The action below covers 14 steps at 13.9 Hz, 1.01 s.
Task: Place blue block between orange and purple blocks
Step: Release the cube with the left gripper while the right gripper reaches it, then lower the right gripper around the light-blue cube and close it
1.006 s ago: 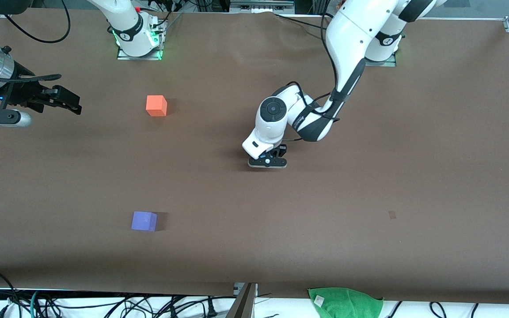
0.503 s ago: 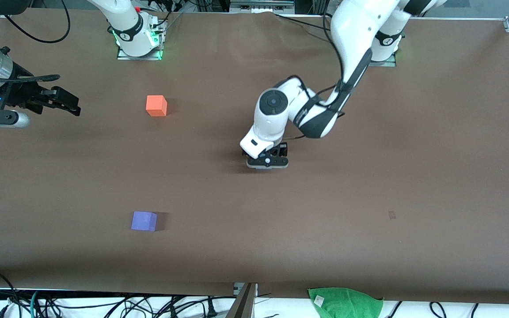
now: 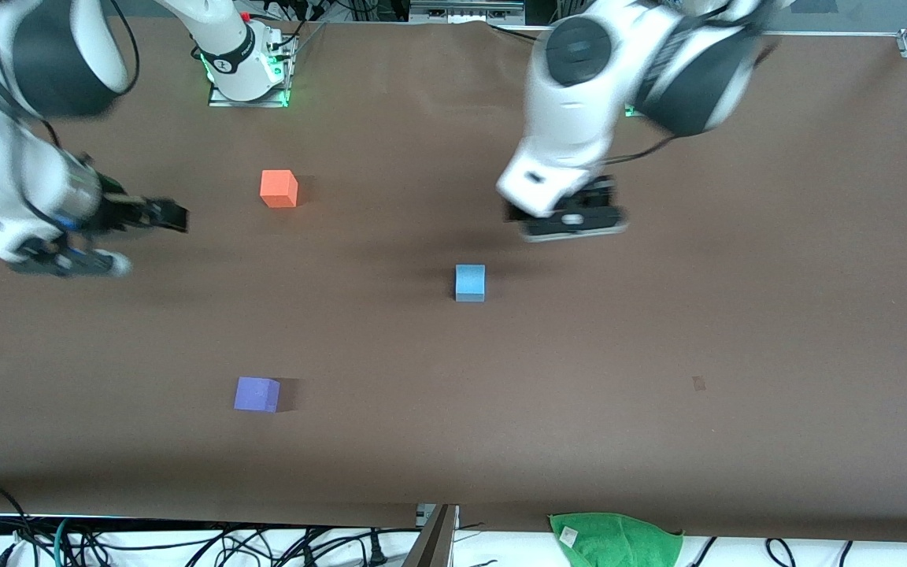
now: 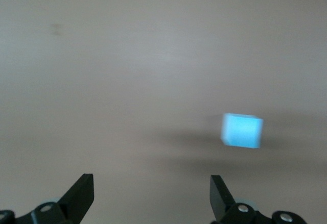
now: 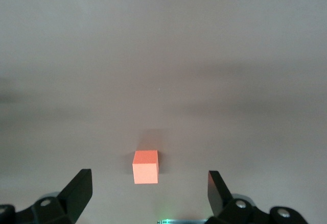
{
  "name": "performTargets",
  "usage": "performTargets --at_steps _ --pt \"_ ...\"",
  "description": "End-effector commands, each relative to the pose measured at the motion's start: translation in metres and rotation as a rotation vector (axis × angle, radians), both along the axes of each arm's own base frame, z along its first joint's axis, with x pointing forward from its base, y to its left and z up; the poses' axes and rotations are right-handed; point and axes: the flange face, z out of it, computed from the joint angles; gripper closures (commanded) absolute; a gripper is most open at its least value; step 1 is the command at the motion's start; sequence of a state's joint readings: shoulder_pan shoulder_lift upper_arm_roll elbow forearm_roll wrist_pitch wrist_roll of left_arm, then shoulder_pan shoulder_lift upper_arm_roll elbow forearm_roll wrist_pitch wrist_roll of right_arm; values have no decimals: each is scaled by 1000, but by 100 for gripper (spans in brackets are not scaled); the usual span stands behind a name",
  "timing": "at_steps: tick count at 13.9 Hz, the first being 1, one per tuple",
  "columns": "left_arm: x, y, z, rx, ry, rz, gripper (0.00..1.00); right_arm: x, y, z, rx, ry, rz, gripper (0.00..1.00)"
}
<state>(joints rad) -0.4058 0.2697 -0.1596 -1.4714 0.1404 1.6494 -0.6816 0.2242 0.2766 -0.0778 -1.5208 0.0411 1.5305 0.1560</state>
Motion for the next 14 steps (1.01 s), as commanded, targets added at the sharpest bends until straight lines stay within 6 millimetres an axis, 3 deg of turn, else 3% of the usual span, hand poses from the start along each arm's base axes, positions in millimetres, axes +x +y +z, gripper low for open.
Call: performTargets --at_steps 1,3,5,6,8,9,10,11,12,13,14 --pt "33 119 35 -16 112 -51 0 14 23 -28 71 15 9 0" --pt "53 197 40 -72 144 -112 0 30 57 -64 206 -9 -30 0" --pt "61 255 34 -97 166 -148 0 33 130 -94 224 -96 22 0" --pt "62 271 32 -128 174 -159 0 31 170 -113 222 -143 31 0" --pt "60 279 29 -129 197 -159 0 17 242 -145 225 -215 7 0" --pt "57 274 28 -121 197 -165 0 0 282 -160 217 -231 -33 0" --pt "45 265 41 -118 134 -180 0 -8 303 -179 207 -241 -78 0" --pt "30 257 39 -107 27 -186 0 -19 328 -196 215 -263 -88 0" --pt "12 267 42 -102 -131 -167 0 -34 354 -204 231 -290 -89 0" --pt "-6 268 53 -98 -253 -176 0 -43 368 -207 230 -302 -127 0" --pt "-19 270 61 -95 -260 -171 0 -50 377 -207 224 -307 -127 0"
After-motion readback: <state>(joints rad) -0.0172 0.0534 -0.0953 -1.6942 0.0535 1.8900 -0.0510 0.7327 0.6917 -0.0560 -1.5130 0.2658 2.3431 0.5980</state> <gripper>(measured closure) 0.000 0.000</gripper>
